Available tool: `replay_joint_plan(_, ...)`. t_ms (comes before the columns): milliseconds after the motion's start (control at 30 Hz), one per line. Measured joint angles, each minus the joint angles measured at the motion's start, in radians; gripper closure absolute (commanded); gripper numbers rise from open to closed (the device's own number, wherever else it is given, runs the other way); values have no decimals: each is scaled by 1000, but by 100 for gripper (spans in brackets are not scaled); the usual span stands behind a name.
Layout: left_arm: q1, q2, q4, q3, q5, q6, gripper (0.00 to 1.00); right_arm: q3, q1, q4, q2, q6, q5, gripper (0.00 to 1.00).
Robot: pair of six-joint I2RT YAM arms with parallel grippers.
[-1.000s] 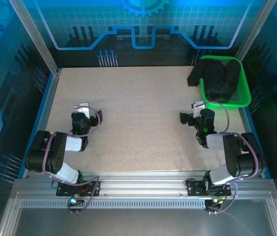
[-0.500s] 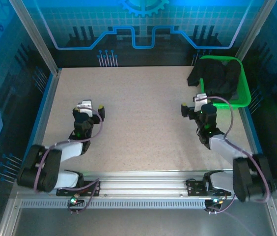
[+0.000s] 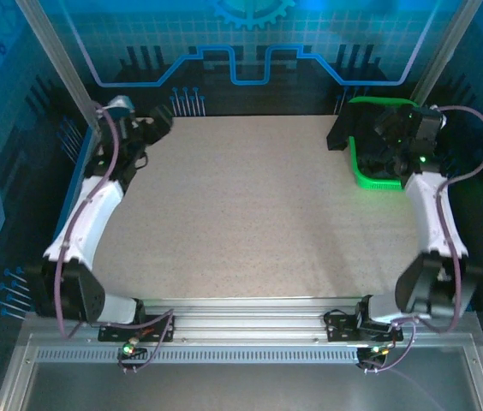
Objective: Fold and stack the t-shirts
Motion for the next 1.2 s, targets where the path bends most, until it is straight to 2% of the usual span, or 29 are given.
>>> replay_joint_plan(133,-114,80,-109,19,137,-53,1,19,-73,-32,188,108,-107,0)
replay_joint_plan(233,-172,80,-145,19,202,-80,1,55,-85,-42,283,174,-162,0)
replay_joint_plan(333,-193,70,-146,13,243,-107,1,93,-82,-38,346,241,-205,1)
replay_joint_plan(400,-194,54,-146,0,258,-126,3,113,-80,-27,376,282,-222,8)
replay_joint_plan(433,-194,46,-147,-7,264,-130,4,119,-80,-20,389,299,-230,16)
replay_joint_plan(600,-194,9,-146,-40,280,-157,14,127,-76,14,434,373,-248,90)
replay_joint_plan(633,-194,3,-146,-48,283,-159,16,116,-72,33,429,381,-243,95)
replay_joint_plan(700,-194,-1,-146,-58,289,-169,19,73,-53,65,393,395,-214,100)
replay_joint_plan(900,-198,-1,-140,-67,294,-183,24,-50,64,58,130,398,-72,100)
replay_joint_plan(1067,-207,7,-129,-67,297,-184,26,-27,157,46,-71,338,2,100)
replay_joint_plan(1200,-209,28,-127,-67,297,-192,27,70,203,42,-93,277,12,100)
